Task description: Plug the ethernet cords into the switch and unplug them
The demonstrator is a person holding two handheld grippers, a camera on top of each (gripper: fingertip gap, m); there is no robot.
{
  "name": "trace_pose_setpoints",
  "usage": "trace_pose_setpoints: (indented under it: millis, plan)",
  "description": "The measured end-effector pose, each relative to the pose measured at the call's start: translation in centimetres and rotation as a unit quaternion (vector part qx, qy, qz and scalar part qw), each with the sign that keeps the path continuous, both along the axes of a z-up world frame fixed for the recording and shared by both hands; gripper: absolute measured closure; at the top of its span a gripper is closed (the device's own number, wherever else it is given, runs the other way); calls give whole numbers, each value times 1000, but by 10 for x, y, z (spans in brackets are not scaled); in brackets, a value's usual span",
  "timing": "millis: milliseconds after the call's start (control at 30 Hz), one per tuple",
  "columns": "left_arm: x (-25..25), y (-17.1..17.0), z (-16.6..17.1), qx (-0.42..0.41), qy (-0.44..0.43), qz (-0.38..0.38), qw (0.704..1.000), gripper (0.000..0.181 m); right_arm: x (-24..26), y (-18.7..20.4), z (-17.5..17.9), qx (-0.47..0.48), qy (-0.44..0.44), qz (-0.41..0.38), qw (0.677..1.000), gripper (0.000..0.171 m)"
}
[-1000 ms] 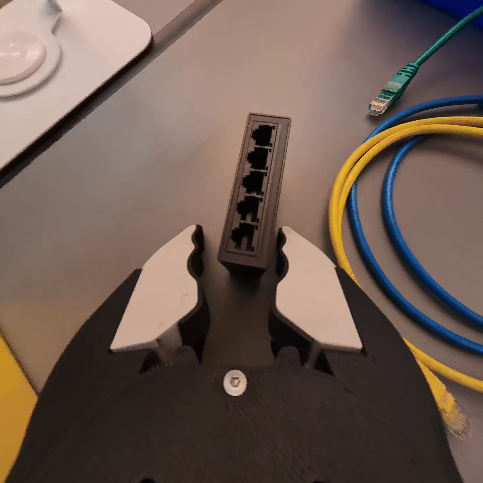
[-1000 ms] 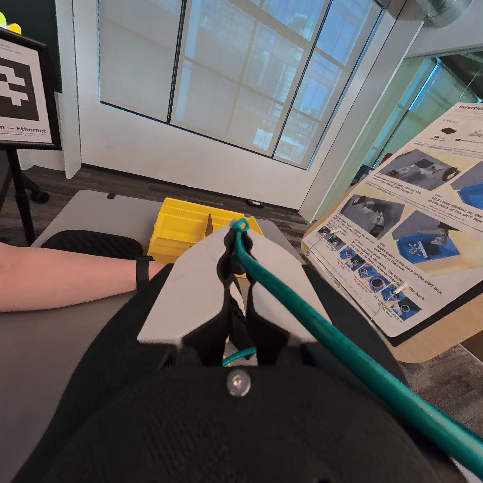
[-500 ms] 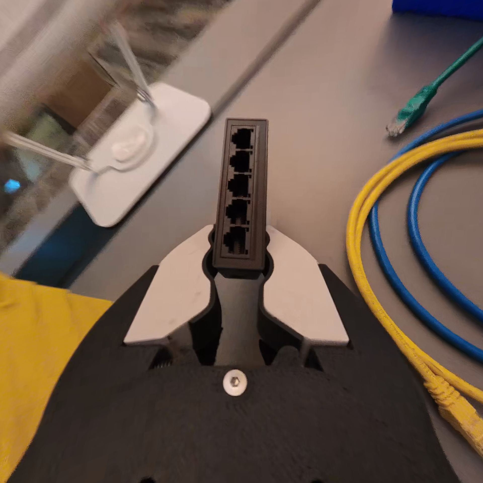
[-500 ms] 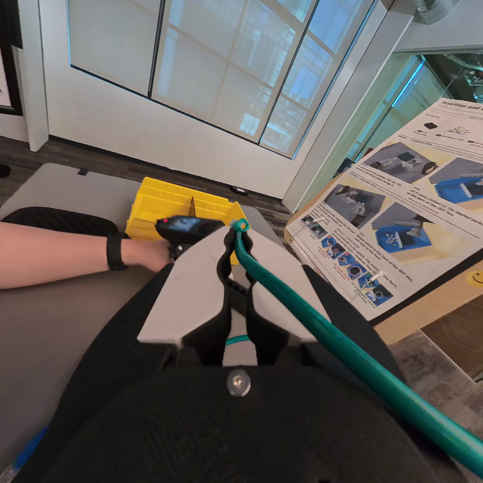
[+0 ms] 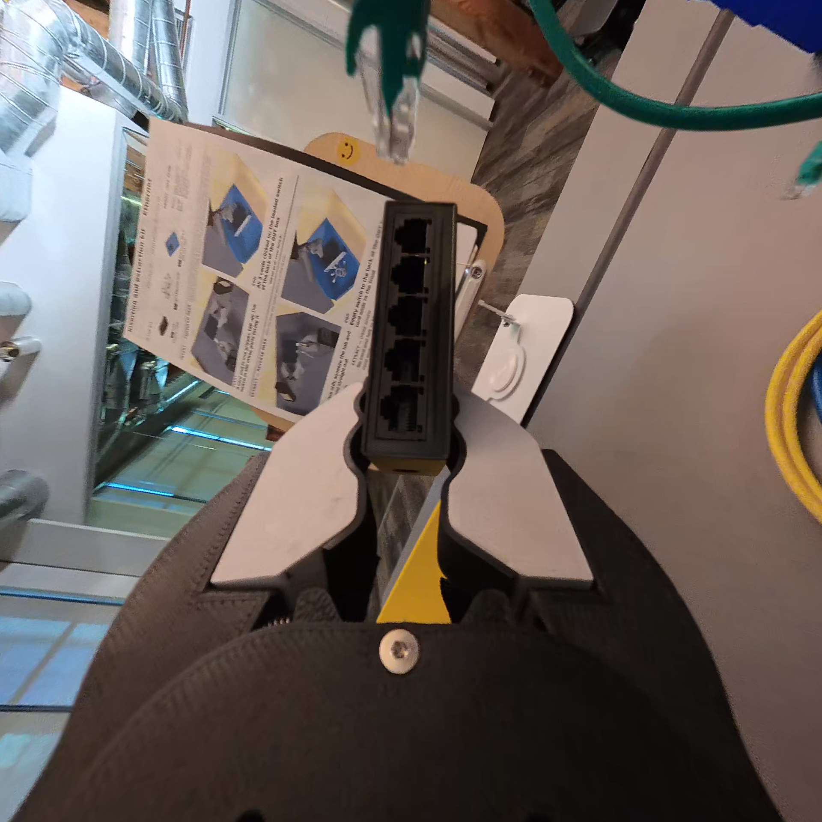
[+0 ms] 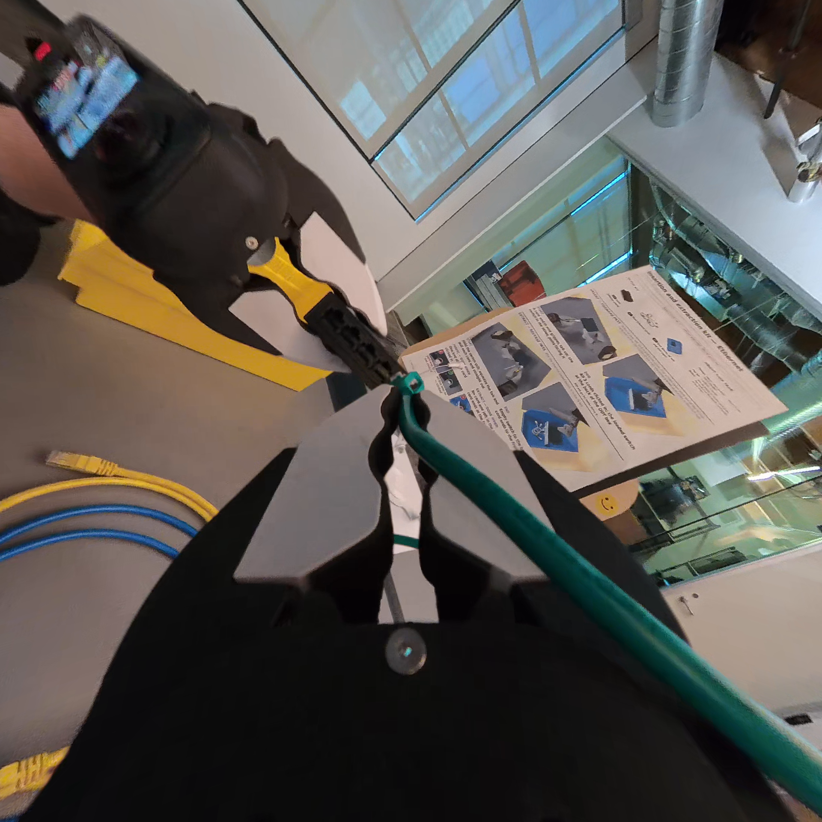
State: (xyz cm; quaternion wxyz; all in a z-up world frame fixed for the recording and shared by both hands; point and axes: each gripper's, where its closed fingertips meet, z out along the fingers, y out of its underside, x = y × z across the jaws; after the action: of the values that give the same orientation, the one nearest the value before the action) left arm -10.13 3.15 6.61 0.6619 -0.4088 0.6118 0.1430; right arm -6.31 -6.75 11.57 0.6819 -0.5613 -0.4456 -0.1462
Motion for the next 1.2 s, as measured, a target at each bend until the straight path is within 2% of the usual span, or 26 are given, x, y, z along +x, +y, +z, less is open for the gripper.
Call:
trace_pose_setpoints:
  millis: [367,600,900,1000,1200]
  plan:
    - [-11,-20,27,39,-13,8,999,153,-9,-1,7,30,9,-7,999,164]
    - [-9,-27,31,67,-2,11,998,153,-14,-7,14,52,1,-12,999,165]
    - [-13,-42,38,82,9,-6,997,153,-25,-24,17,100,-86,-12,991,166]
    - [-15,-49,38,90,20,-26,995,153,-29,-31,15,119,-127,4,985,167]
    - [-16,-61,37,87,35,-51,994,153,-31,-41,12,126,-152,41,980,166]
